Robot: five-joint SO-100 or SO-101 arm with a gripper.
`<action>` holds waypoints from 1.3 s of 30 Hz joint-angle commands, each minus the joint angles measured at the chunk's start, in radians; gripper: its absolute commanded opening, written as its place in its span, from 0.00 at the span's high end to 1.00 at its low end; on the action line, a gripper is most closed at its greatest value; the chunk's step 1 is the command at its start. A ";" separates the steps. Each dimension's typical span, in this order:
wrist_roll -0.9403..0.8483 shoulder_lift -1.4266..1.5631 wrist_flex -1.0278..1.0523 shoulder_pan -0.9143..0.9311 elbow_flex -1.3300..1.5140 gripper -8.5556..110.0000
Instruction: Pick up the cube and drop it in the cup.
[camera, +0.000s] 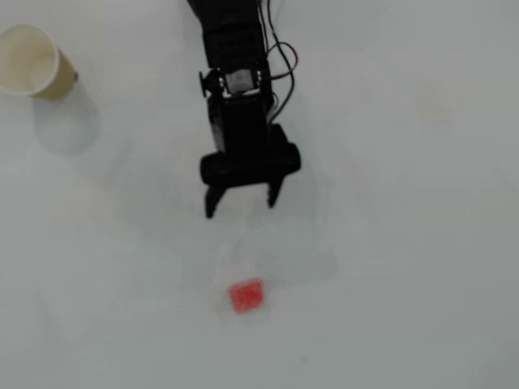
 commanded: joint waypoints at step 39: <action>-0.014 -0.580 -0.307 0.012 -0.476 0.62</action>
